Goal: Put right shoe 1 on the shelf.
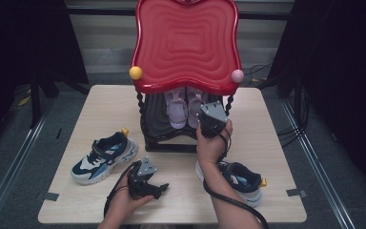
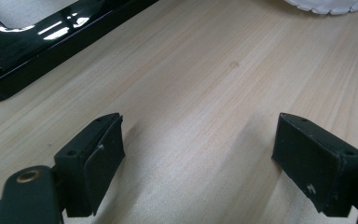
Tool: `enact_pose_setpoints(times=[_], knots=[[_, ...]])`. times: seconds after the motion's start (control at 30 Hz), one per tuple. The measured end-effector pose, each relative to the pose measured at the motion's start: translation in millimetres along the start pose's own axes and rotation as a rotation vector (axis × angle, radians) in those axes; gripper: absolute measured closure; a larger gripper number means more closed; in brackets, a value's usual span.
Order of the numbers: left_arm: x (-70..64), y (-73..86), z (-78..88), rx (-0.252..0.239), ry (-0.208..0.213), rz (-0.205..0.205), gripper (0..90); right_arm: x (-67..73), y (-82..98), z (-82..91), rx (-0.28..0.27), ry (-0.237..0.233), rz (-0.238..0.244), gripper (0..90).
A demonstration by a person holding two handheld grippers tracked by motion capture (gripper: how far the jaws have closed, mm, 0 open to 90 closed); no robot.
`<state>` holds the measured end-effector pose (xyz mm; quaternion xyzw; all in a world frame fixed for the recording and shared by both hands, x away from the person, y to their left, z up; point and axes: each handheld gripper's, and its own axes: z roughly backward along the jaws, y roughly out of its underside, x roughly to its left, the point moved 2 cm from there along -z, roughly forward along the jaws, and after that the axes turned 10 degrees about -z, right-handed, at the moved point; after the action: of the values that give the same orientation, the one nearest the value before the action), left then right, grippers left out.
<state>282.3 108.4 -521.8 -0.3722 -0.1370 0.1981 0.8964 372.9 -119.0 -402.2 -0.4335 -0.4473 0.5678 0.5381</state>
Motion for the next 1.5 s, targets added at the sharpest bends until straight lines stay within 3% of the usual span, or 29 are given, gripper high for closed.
enact_pose_setpoints(times=[0.3, 0.37, 0.6, 0.73, 1.1, 1.5], knots=[[0.4, 0.1, 0.3, 0.004, -0.002, -0.005, 15.6, 1.9, 5.2, -1.5, 0.004, -0.001, 0.020, 82.6], [0.4, 0.0, 0.1, 0.003, -0.002, -0.005, 15.6, 0.7, 7.9, -1.7, 0.014, -0.008, 0.005, 82.3], [0.3, 0.0, -0.1, 0.001, -0.003, -0.005, 15.6, 1.9, 14.6, -2.5, 0.027, -0.012, 0.047, 80.5], [0.4, -0.1, 0.0, 0.003, -0.002, -0.006, 15.6, 0.6, 14.2, -1.9, 0.037, -0.019, 0.043, 73.4], [0.4, -0.1, 0.0, 0.003, -0.002, -0.006, 15.6, -7.0, 10.8, 13.6, 0.058, -0.081, -0.027, 61.0], [0.4, -0.1, 0.0, 0.004, -0.003, -0.006, 15.6, -16.9, 9.3, 37.9, 0.085, -0.191, -0.053, 50.0]])
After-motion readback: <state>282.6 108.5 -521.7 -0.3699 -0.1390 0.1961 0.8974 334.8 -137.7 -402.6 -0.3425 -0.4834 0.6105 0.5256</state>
